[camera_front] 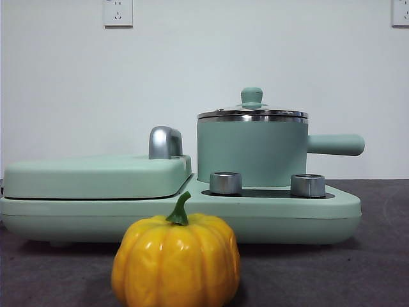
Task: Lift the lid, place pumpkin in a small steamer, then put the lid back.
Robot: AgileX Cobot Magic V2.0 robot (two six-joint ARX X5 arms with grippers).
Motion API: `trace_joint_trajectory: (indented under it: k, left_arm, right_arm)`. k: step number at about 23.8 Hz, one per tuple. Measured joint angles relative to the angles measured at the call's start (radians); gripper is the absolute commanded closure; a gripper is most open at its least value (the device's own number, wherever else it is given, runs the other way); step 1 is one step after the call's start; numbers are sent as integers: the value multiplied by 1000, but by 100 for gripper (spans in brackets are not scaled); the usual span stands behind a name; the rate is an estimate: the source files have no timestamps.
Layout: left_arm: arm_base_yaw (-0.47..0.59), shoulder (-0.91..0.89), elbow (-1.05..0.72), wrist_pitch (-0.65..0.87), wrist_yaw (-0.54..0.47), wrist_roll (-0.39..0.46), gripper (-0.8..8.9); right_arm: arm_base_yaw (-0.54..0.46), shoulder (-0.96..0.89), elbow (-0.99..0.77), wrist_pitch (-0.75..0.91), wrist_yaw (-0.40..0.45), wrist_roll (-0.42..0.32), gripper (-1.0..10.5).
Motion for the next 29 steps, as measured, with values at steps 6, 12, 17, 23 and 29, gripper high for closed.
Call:
trace_joint_trajectory:
  k: [6,12,17,23,29]
  left_arm:
    - [-63,109,94,-83,16,156,804]
    - [-134,163,132,-207,66,294,804]
    - [-174,165,136,-311,66,386,804]
    - [-220,165,137,-376,66,531,749]
    - [-246,165,138,-376,66,602,556]
  right_arm:
    - [109,50,0,-45,-2,-79,940]
    - [217,65,0,-101,25,-143,940]
    - [278,66,0,-184,26,-161,940]
    - [337,66,0,-274,26,-224,884]
    - [364,66,0,-282,26,-299,705]
